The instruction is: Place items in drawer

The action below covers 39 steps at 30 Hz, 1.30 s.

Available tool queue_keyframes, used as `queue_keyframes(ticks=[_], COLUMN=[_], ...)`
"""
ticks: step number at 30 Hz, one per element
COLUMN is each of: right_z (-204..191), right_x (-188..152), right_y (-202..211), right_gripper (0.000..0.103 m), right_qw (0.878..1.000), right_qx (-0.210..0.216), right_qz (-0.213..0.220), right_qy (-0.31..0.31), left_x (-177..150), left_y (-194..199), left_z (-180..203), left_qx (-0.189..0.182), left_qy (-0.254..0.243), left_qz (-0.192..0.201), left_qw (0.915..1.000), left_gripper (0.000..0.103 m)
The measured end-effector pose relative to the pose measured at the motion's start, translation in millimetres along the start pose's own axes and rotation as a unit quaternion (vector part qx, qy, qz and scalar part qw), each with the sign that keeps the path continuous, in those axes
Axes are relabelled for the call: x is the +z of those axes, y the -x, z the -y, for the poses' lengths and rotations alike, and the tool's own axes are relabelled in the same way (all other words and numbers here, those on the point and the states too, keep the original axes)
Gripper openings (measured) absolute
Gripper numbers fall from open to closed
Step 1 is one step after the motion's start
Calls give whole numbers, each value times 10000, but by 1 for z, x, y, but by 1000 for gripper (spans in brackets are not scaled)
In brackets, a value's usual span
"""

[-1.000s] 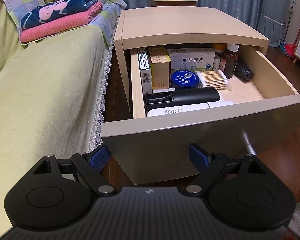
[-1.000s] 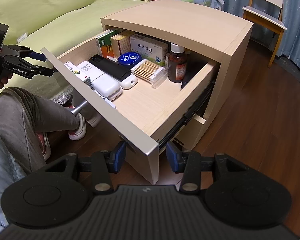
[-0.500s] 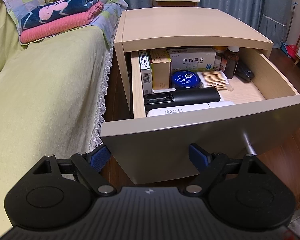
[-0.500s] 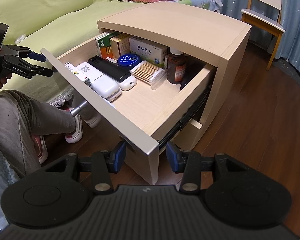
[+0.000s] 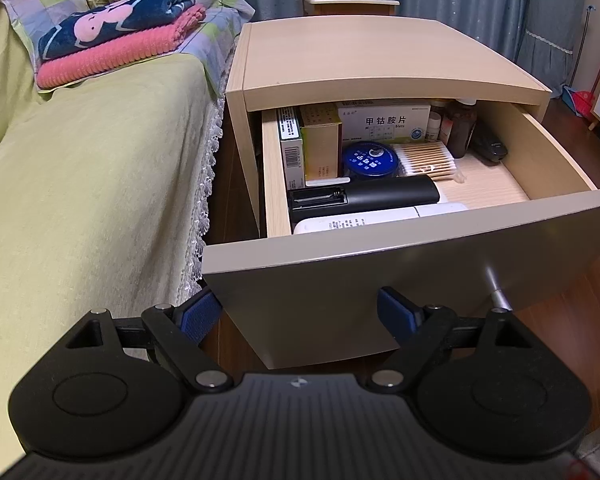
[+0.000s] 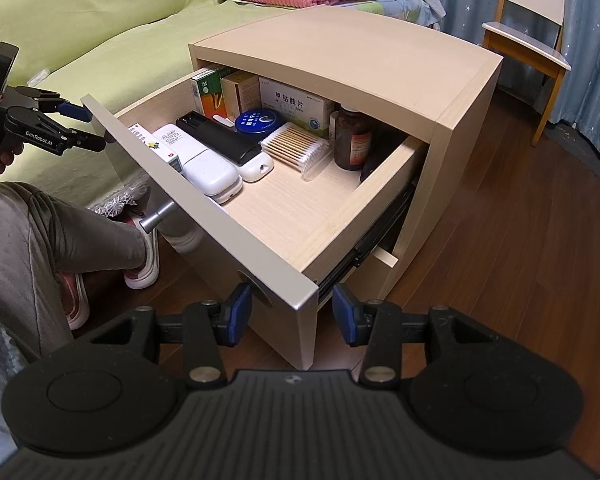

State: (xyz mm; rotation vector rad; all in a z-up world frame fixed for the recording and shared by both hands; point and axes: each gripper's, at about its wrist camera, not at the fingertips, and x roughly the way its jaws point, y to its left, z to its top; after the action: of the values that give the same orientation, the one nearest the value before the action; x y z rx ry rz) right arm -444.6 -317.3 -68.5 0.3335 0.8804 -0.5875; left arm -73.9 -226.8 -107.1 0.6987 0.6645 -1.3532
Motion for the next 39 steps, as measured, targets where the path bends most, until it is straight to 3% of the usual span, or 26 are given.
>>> queue_keyframes(ticks=[39], right_z=[-3], right_x=[-2], right_y=[2], right_gripper=[40], right_qw=[9999], right_qx=[-138], right_qz=[86], right_qy=[37], left_x=[-1], left_y=[-1], left_z=[-3], left_qx=[-32], left_qy=[-13], left_qz=[41], left_qw=[10000], left_gripper=[85])
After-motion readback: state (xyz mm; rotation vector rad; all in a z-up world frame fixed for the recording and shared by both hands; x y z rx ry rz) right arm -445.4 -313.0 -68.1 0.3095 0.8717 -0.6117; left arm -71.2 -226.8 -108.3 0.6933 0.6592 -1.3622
